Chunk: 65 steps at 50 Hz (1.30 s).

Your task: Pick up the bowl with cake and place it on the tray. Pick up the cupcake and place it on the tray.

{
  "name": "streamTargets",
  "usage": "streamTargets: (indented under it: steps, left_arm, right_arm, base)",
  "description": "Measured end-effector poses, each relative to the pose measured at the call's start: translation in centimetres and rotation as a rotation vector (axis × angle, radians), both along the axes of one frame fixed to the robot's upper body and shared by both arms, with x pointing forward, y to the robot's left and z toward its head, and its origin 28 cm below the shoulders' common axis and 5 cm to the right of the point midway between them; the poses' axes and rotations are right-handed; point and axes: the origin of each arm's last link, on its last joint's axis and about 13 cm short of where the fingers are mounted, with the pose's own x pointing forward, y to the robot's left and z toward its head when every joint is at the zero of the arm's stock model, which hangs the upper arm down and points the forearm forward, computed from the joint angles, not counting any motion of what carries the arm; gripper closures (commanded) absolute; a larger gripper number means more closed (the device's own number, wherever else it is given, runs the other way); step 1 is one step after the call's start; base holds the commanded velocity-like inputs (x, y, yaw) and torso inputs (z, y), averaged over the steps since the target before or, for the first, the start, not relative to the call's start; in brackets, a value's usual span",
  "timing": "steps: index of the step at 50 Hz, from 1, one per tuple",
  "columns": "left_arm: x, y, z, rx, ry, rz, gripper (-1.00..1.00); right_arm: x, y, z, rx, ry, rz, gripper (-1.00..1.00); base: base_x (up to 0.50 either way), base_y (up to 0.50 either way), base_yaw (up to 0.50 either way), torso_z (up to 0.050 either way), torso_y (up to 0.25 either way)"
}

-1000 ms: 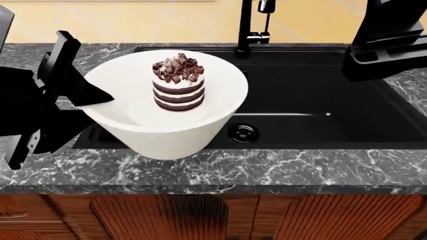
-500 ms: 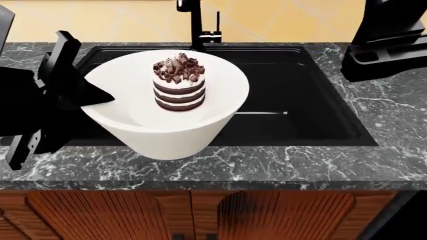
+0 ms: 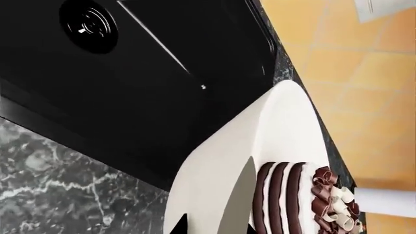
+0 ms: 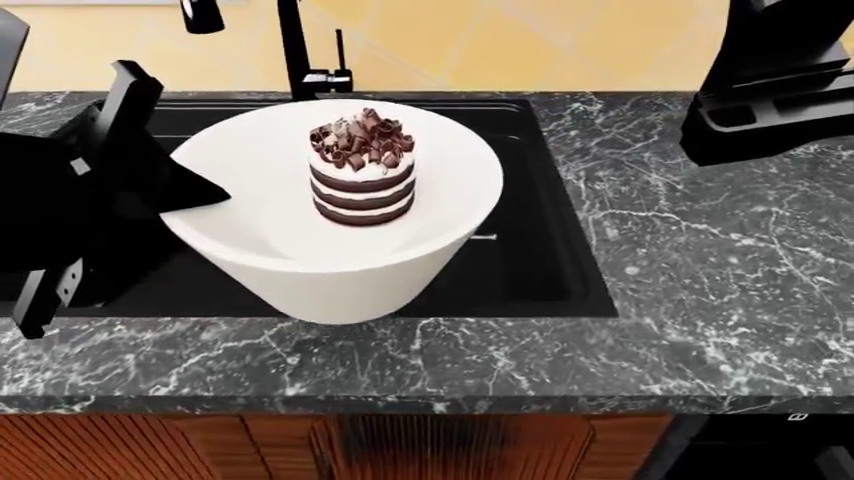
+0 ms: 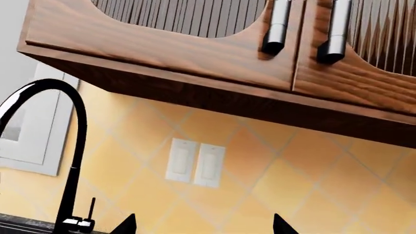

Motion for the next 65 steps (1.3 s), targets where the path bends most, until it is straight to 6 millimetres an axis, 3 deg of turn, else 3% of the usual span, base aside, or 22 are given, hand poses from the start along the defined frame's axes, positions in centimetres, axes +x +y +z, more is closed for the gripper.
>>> streamTargets:
  steps: [12,65]
  left_arm:
    - [0.00,0.01,-0.01,0.001,-0.003,0.002,1.00]
    - [0.07,-0.03,-0.12,0.009,-0.005,0.009,1.00]
  right_arm:
    - [0.00,0.01,-0.02,-0.002,0.000,0.000,-1.00]
    - [0.04,-0.03,-0.03,0.018,0.025,-0.007,-1.00]
  base:
    - [0.24,-0.44,0.00,0.001,0.003]
    - [0.00,-0.50,0.00,0.001,0.001]
